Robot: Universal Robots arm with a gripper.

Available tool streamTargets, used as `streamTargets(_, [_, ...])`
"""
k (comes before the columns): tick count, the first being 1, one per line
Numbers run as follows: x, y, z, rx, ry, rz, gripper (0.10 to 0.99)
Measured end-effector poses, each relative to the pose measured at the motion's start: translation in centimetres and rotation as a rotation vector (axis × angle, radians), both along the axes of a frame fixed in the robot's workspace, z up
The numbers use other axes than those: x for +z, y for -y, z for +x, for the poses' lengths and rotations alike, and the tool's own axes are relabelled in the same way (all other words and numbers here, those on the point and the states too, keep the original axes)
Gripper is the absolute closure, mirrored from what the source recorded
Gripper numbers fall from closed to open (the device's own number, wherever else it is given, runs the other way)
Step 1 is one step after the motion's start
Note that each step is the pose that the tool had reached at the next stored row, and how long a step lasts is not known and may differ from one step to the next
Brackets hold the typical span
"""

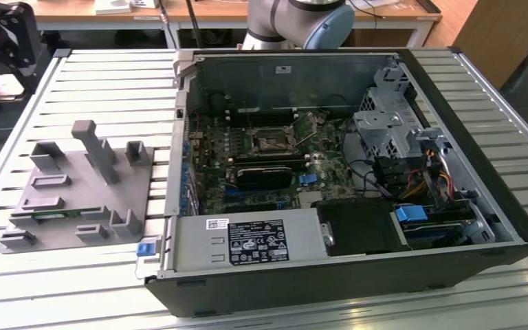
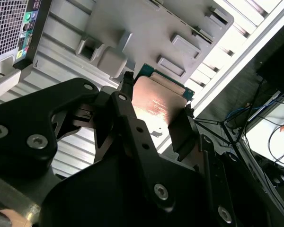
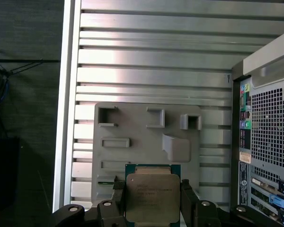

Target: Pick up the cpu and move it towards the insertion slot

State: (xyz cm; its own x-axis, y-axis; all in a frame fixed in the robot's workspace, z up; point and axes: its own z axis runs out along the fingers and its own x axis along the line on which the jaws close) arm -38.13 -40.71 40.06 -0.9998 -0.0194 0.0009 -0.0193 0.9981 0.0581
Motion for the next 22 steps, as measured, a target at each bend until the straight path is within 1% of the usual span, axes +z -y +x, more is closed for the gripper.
streamTargets(15, [0.0, 0.0, 0.67, 0.0, 0.0, 0.0, 0.541])
streamTargets(22, [0.0, 0.0, 1.17, 0.0, -0.0001, 0.0, 0.541])
